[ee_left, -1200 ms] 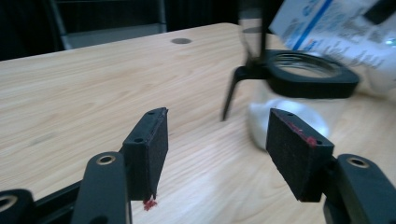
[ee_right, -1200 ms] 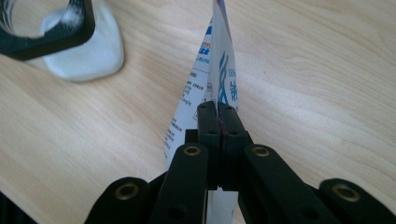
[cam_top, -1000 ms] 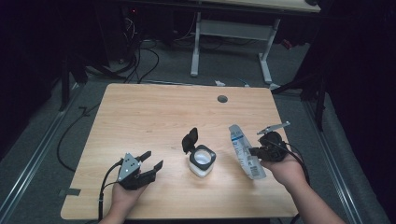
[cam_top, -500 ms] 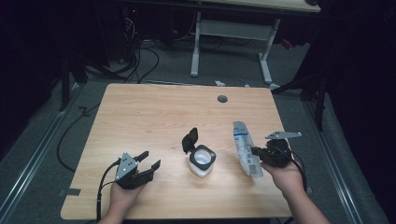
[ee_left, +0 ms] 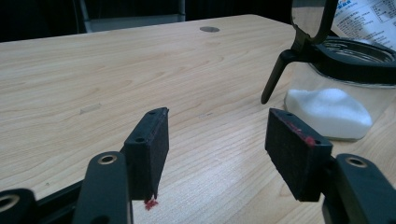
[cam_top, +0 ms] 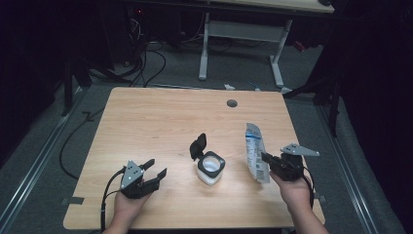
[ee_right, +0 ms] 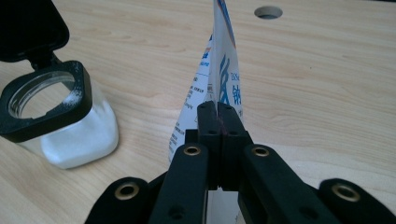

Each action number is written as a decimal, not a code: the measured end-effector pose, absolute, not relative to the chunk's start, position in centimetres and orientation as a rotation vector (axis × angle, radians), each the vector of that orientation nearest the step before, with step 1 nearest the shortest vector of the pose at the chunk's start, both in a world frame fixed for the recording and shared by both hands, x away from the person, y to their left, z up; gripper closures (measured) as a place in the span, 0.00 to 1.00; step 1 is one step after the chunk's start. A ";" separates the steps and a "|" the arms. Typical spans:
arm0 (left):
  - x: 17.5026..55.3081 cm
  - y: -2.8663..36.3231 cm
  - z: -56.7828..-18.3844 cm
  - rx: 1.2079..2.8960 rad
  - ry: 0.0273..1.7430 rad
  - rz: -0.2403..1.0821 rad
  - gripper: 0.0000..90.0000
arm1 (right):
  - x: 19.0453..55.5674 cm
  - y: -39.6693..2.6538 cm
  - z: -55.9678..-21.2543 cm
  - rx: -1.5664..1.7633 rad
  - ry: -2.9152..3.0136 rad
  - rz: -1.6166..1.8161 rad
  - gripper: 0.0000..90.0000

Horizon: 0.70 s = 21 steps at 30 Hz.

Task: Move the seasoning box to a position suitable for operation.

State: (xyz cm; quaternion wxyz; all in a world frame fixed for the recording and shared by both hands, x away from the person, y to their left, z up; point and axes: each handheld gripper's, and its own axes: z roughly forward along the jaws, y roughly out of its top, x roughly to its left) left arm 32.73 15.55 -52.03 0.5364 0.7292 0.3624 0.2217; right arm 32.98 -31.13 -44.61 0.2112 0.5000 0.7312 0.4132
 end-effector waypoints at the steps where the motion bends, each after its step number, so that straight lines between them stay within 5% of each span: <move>1: 32.7 15.6 -52.0 1.735 0.863 0.528 0.45 | 32.9 -31.1 -44.7 1.386 2.022 1.152 1.00; 21: 32.6 15.5 -52.1 1.740 0.859 0.523 0.45 | 32.9 -31.4 -46.8 1.305 1.843 1.287 1.00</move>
